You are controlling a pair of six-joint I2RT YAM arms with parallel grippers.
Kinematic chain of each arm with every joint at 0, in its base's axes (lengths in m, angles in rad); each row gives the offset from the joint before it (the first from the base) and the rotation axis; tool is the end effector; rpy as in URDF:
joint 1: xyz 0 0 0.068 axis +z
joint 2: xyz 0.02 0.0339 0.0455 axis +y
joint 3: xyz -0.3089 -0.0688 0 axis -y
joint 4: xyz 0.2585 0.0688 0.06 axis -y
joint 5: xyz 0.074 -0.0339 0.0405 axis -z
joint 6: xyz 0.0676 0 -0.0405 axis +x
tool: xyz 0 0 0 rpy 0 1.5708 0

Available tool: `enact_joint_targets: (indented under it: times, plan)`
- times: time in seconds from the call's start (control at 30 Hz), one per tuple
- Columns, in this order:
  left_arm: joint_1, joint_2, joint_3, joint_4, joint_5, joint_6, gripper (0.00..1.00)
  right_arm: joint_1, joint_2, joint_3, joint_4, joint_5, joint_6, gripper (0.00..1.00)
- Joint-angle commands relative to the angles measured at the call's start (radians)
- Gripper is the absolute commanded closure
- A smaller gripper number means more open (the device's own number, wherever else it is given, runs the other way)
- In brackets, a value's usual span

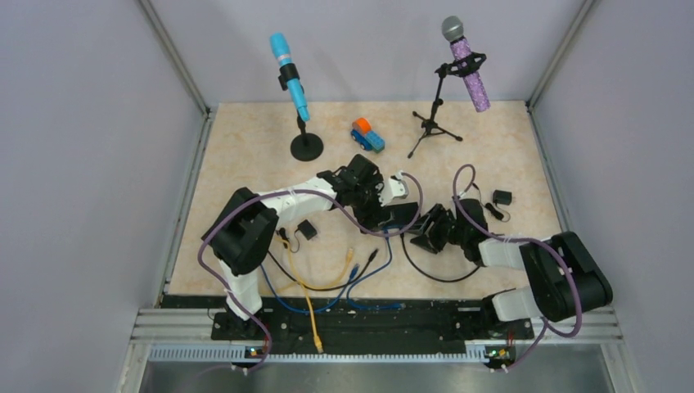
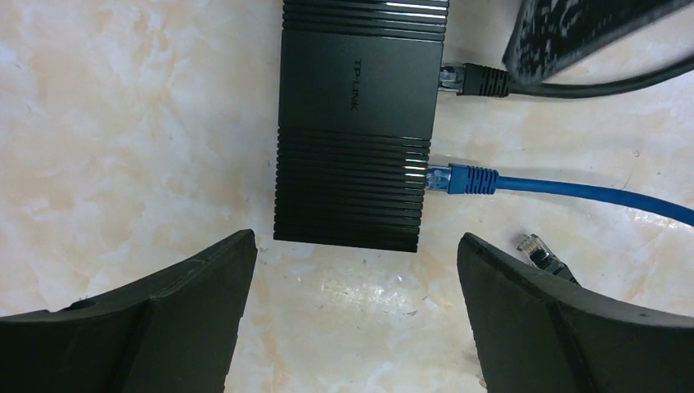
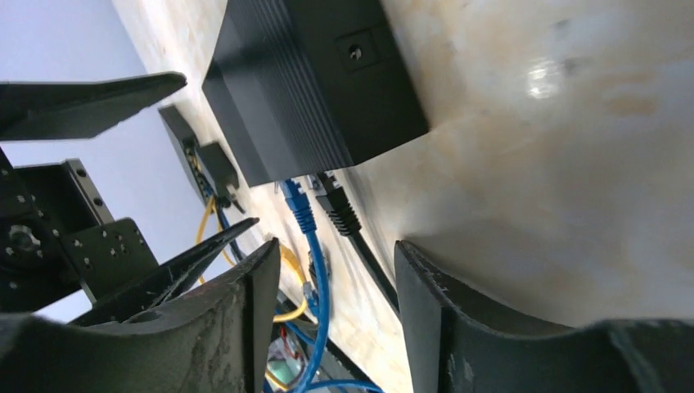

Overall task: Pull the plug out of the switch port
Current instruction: Pull the connector from the switch port.

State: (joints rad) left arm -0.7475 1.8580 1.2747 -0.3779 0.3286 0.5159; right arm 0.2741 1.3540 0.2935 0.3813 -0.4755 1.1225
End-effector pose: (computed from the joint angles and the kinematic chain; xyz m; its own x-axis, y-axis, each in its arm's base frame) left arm 0.3044 -0.3119 0.2043 -0.1388 0.7653 -0.6285 0.9742 0.2196 0.0523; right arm 0.2193 0.0938 0.1347 -0.7880 0.6107 -0.0781 0.2920 0.4824 0.8258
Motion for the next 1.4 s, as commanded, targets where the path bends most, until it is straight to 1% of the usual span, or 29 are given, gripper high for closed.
enact_joint_targets:
  times: [0.0, 0.1, 0.2, 0.27, 0.5, 0.63, 0.8, 0.87, 0.9, 1.03, 1.13, 1.23, 1.37]
  plan:
    - [0.016, -0.001, -0.02, 0.029, 0.065, -0.046, 0.04, 0.057, 0.074, 0.034, 0.089, 0.019, 0.002, 0.48]
    - [0.027, -0.002, -0.027, 0.051, 0.093, -0.057, 0.05, 0.06, 0.119, 0.03, 0.131, 0.023, 0.02, 0.51]
    - [0.028, 0.011, -0.013, 0.037, 0.078, -0.037, 0.06, 0.059, 0.152, 0.035, 0.139, 0.053, 0.027, 0.53]
    - [0.027, 0.025, -0.001, 0.025, 0.067, -0.019, 0.06, 0.06, 0.177, 0.046, 0.139, 0.063, 0.026, 0.56]
    - [0.028, 0.076, 0.045, -0.021, 0.042, 0.01, 0.07, 0.059, 0.284, 0.03, 0.285, 0.036, 0.078, 0.61]
    - [0.027, 0.08, 0.047, -0.012, 0.064, 0.003, 0.08, 0.058, 0.307, 0.004, 0.351, 0.039, 0.108, 0.69]
    - [0.022, 0.093, 0.062, -0.007, 0.115, -0.015, 0.09, 0.04, 0.3, -0.011, 0.358, 0.044, 0.11, 0.72]
    - [0.014, 0.1, 0.072, -0.004, 0.131, -0.027, 0.1, 0.005, 0.288, -0.029, 0.37, 0.037, 0.11, 0.85]
    - [0.01, 0.105, 0.076, 0.001, 0.146, -0.038, 0.1, -0.014, 0.276, -0.037, 0.371, 0.03, 0.11, 0.86]
    - [-0.005, 0.116, 0.078, 0.06, 0.238, -0.127, 0.12, -0.093, 0.226, -0.058, 0.323, -0.002, 0.073, 0.85]
    - [-0.014, 0.103, 0.044, 0.14, 0.262, -0.204, 0.13, -0.118, 0.167, -0.05, 0.23, 0.002, 0.011, 0.83]
    - [-0.016, 0.079, 0.02, 0.162, 0.211, -0.197, 0.1, -0.119, 0.133, -0.014, 0.129, 0.006, -0.053, 0.78]
    - [-0.016, 0.069, 0.051, 0.093, 0.12, -0.104, 0.03, -0.119, 0.124, 0.007, 0.1, 0.003, -0.072, 0.68]
